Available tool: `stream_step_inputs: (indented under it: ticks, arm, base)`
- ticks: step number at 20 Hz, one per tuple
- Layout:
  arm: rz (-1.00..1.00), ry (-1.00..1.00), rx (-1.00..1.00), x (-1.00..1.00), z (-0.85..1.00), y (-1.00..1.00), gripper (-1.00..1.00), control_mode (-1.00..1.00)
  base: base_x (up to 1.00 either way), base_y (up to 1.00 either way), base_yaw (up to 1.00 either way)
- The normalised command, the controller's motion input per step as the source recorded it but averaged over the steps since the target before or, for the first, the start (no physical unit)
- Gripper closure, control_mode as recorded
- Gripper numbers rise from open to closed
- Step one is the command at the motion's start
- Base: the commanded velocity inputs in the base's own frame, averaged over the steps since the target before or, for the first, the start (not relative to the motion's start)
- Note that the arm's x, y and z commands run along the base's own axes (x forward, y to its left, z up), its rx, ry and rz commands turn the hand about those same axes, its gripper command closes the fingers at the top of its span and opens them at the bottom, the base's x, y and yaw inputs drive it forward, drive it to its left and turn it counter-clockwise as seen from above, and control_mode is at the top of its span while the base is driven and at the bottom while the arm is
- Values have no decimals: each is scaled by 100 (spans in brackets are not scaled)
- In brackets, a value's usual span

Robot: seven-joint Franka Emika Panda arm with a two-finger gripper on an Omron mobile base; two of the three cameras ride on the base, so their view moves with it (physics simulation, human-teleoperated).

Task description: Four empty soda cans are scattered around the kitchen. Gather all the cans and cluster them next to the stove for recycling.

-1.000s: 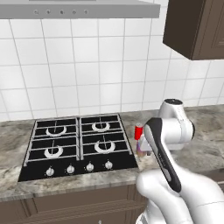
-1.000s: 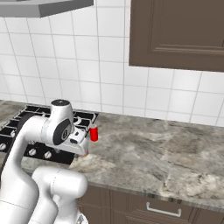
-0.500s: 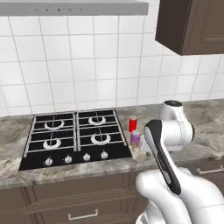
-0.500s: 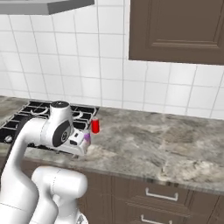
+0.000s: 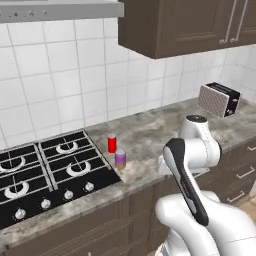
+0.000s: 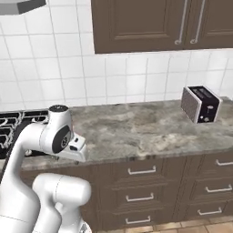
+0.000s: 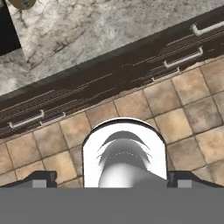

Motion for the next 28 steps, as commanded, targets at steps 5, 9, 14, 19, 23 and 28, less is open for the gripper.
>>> stream_step_inputs:
  ticks: [5,9,14,19,23,28]
  arm:
    - [0,0,0,0,0,0,-100,100]
    - [0,0,0,0,0,0,-100,100]
    - [0,0,0,0,0,0,-100,100]
    - [0,0,0,0,0,0,-100,100]
    - [0,0,0,0,0,0,-100,100]
    - [0,0,0,0,0,0,-100,100]
  base:
    - [59,-6,-47]
    - [32,-26,-53]
    - [3,-1,-69]
    - [3,0,-69]
    - [38,-1,-75]
    - [39,-57,-67]
